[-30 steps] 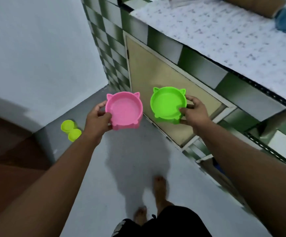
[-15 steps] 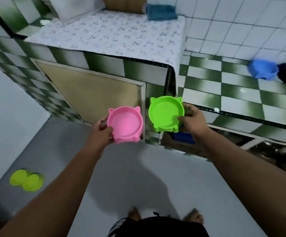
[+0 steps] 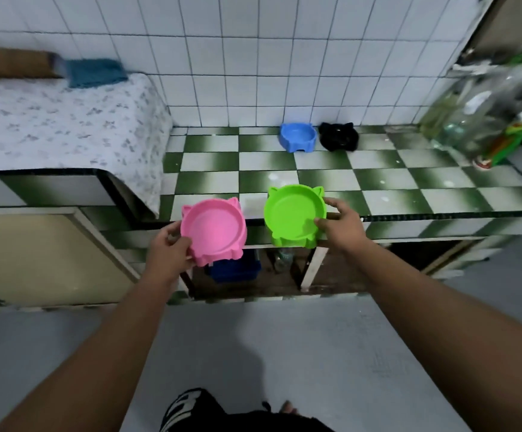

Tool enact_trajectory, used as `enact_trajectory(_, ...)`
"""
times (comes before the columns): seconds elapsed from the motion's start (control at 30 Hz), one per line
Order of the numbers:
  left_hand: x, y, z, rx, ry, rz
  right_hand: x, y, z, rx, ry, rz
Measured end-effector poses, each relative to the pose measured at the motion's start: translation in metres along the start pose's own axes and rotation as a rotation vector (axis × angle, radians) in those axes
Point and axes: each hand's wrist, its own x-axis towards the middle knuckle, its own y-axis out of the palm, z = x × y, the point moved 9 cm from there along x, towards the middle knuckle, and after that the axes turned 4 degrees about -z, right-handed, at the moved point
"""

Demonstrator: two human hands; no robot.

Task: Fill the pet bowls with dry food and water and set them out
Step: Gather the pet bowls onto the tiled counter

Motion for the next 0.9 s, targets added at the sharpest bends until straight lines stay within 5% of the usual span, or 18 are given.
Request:
enact_trajectory(0.57, 0.127, 0.258, -0.021, 0.18, -0.025, 0.126, 0.193, -0.132, -0.022, -0.134, 0.062, -0.332)
enact_trajectory(0.9, 0.19, 0.339, -0.029, 0.283, -0.011, 0.028, 0.3, -0.145, -0.034, -0.192, 0.133, -0.307)
